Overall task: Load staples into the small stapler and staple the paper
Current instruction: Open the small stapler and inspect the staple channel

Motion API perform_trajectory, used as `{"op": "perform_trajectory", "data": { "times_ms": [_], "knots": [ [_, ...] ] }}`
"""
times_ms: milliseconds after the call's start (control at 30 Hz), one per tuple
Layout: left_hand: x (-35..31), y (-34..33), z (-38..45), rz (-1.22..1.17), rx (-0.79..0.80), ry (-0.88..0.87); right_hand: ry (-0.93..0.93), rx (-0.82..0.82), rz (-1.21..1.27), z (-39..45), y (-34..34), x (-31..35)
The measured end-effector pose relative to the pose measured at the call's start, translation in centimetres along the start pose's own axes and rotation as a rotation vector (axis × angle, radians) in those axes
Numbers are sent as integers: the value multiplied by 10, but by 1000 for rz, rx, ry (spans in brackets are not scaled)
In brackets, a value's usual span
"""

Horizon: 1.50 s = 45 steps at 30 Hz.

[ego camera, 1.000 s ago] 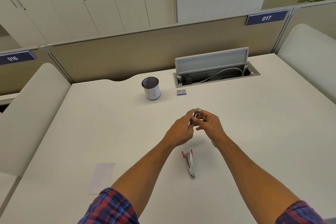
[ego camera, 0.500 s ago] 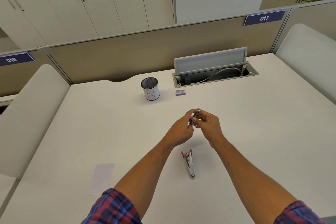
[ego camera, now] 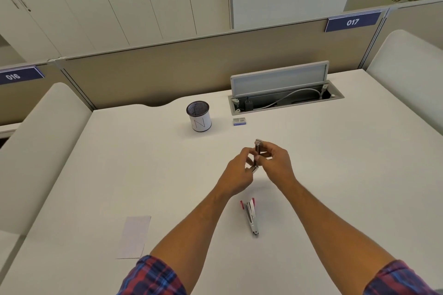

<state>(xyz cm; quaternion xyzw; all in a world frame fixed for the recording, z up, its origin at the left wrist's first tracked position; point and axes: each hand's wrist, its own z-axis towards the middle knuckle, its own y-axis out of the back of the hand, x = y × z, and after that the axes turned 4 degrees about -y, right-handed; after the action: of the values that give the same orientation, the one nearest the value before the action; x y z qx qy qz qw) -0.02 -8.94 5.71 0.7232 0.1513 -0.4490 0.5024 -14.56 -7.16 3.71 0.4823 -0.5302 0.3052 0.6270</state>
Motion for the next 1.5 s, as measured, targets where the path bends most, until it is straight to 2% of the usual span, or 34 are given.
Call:
{"op": "perform_trajectory", "data": {
  "times_ms": [233,533,767,967,1167,1500],
  "knots": [
    [-7,-6,11,-171,-103,85,-82,-6,61,10,0,2],
    [-7,-2,19,-434,-15,287,-145,-51,156,13,3,3],
    [0,-4,21,-670,-12,240,-124,-53,172,12,-3,9],
    [-4,-1,22,-660,-5,244,-126,-133,266,11,-2,16],
    [-4,-1,23,-657,-10,248,-100,-197,247,14,-4,21],
    [-2,1,20,-644,-21,224,46,-148,-20,15,-2,20]
  ]
}}
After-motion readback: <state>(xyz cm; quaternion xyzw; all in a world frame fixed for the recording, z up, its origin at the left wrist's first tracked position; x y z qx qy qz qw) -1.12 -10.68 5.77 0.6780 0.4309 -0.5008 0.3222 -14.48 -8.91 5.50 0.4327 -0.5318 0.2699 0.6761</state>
